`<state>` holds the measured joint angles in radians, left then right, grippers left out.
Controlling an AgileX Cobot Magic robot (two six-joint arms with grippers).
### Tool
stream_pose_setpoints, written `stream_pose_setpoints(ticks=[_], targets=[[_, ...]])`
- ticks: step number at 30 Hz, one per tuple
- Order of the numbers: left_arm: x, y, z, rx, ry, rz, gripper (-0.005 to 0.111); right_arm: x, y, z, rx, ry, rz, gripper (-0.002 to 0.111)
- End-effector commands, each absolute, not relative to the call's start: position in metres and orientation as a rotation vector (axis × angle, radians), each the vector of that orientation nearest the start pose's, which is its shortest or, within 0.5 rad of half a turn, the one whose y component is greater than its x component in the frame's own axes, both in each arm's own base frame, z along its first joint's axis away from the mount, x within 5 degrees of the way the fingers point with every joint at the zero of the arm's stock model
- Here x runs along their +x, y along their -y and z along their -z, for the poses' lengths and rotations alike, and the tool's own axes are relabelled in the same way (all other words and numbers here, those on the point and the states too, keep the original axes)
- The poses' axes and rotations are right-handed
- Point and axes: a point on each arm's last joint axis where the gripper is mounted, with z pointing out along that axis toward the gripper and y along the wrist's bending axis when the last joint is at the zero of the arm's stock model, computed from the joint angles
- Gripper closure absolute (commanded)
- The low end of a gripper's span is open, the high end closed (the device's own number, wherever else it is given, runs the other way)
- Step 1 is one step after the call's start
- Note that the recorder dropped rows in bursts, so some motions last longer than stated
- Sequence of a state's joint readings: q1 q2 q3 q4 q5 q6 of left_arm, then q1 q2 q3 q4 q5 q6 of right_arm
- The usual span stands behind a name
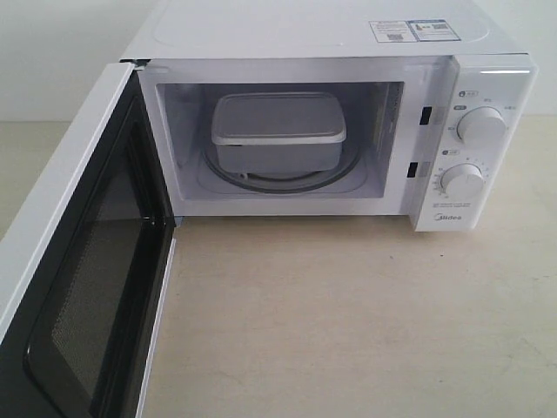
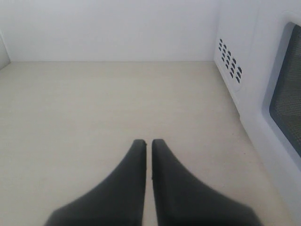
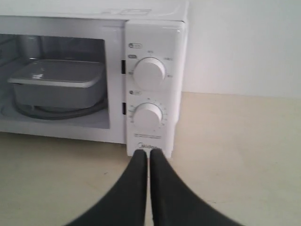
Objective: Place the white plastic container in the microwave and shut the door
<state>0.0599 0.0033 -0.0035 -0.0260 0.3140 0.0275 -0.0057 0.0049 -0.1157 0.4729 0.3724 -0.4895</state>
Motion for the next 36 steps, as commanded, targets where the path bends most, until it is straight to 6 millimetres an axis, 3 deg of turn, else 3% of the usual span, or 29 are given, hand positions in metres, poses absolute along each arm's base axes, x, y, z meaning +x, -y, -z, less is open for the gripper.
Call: stream_pose_setpoints(ticks=[1, 7, 15, 25, 36], targets=[[0.054, -0.003, -0.185, -0.063, -1.797, -0.030, 0.102, 0.053, -0.008, -0.209, -0.071, -1.674, -0.027, 0.108], [0.054, -0.003, -0.185, -0.063, -1.797, -0.030, 0.102, 0.056, -0.005, -0.194, -0.042, -1.690, -0.014, 0.108], [0.054, -0.003, -0.185, -0.063, -1.797, -0.030, 0.102, 0.056, -0.006, -0.194, 0.040, -1.694, -0.095, 0.108], [0.054, -0.003, -0.185, -0.063, -1.797, -0.030, 0.102, 0.053, 0.005, -0.183, 0.164, -1.814, -0.016, 0.108], [0.054, -0.003, -0.185, -0.063, -1.797, -0.030, 0.102, 0.053, 0.005, -0.183, 0.164, -1.816, -0.003, 0.108]])
